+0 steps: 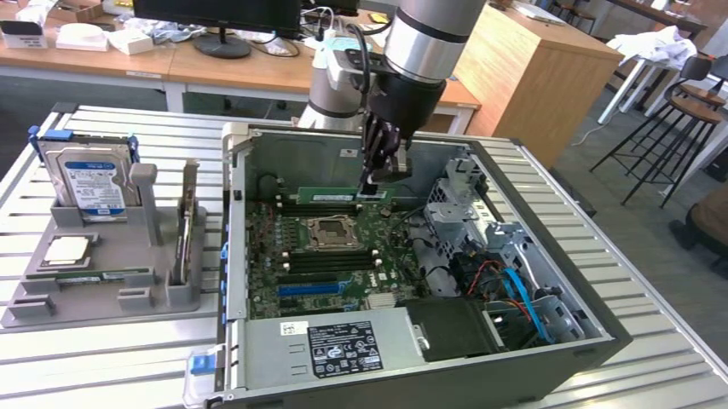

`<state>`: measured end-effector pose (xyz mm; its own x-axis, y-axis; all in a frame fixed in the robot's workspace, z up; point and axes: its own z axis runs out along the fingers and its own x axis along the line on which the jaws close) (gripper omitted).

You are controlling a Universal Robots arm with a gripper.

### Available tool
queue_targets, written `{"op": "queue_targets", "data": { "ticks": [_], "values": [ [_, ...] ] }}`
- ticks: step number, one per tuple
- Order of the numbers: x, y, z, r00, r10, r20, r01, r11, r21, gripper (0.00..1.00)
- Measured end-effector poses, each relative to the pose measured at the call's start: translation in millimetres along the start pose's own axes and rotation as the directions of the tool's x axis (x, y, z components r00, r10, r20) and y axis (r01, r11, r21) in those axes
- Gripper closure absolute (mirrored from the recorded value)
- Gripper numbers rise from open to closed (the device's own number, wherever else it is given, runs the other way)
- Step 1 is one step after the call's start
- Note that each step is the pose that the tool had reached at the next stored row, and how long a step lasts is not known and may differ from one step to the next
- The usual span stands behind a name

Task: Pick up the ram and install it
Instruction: 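Pick up the ram and move it above insertion slot, then insert the ram into the slot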

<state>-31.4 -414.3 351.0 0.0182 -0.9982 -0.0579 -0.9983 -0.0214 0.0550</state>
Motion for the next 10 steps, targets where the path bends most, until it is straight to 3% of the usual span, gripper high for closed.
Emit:
{"op": "queue_targets", "data": {
  "ticks": [10],
  "values": [
    [2.2,0.1,0.1,1.0000,0.000,0.0002,0.000,1.0000,0.0000,0.88]
  ]
}}
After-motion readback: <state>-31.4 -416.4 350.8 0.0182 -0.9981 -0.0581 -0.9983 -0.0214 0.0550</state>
